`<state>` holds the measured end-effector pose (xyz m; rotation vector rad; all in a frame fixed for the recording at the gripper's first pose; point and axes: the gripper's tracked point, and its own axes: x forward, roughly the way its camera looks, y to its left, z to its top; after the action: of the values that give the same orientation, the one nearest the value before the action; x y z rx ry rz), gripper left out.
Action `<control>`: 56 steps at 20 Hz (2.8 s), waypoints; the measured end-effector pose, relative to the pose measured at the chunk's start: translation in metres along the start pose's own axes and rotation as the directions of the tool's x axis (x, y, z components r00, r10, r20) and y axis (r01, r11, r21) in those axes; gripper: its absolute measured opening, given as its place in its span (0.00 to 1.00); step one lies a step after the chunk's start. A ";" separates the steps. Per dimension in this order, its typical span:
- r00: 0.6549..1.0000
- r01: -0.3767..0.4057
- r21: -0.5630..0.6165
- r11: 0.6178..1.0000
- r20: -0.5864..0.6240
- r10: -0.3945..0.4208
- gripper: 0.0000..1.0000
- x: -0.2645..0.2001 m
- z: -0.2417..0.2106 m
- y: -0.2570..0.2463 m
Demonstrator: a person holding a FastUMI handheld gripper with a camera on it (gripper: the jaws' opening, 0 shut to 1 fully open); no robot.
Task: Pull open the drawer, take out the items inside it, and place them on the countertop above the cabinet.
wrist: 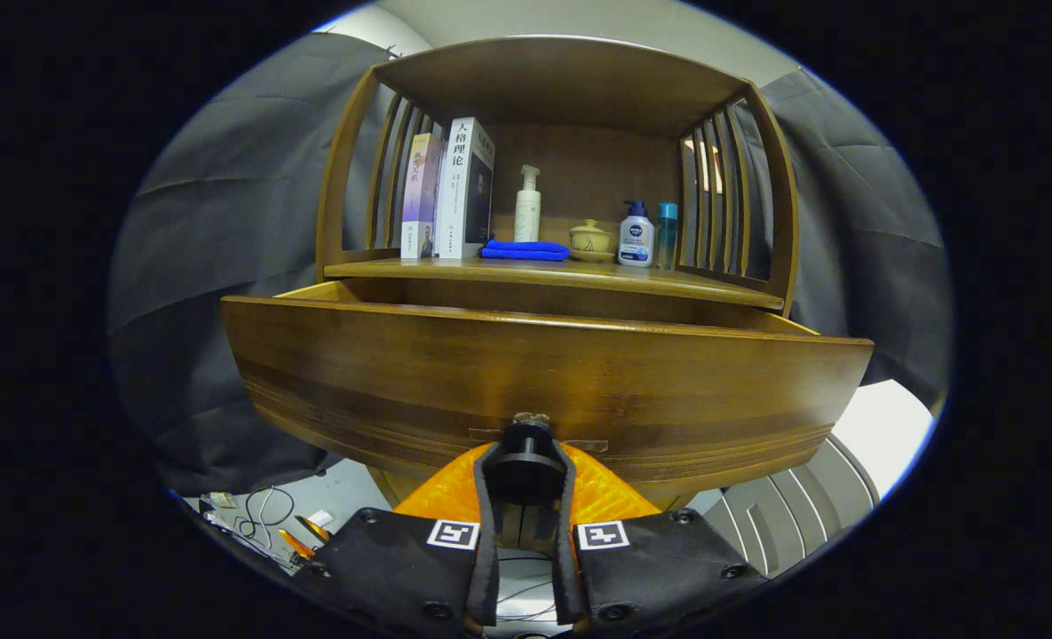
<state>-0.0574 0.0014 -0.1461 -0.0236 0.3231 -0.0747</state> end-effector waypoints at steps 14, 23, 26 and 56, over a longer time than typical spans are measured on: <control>0.999 -0.035 -0.004 0.999 -0.036 0.035 0.26 -0.031 -0.019 0.003; 0.988 -0.092 0.013 0.996 -0.123 0.093 1.00 -0.058 0.007 -0.006; 0.993 -0.094 -0.039 0.995 -0.070 0.091 1.00 -0.075 0.039 -0.020; 0.843 -0.193 -0.025 0.981 -0.515 0.153 0.98 0.079 0.103 -0.033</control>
<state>0.0482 -0.0370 -0.0725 -0.0497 0.8635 0.1157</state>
